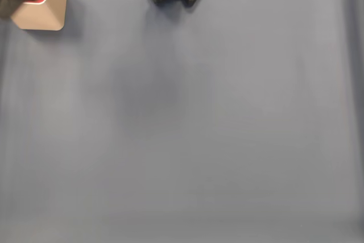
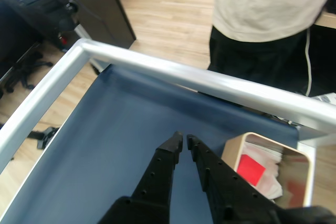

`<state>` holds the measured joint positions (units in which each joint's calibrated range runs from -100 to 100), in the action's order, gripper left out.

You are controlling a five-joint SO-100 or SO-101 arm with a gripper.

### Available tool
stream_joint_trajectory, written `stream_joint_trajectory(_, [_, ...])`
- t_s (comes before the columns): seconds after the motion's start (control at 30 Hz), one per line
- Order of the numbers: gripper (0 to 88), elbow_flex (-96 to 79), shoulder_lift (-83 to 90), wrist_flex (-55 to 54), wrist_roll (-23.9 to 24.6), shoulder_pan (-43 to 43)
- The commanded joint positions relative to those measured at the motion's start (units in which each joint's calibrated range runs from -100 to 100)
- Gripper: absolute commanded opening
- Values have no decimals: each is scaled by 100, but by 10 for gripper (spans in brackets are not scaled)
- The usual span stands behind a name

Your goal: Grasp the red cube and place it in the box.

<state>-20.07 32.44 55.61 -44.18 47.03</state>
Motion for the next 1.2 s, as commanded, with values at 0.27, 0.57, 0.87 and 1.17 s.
stream_joint_trajectory(0.27, [0, 356, -37, -20, -68, -1749])
stream_joint_trajectory(0.57, [0, 246, -29, -12, -103, -2828])
stream_joint_trajectory(0.87, [0, -27, 75, -69, -225, -3780])
stream_joint_trajectory(1.17, [0, -894, 561, -381, -234, -4483])
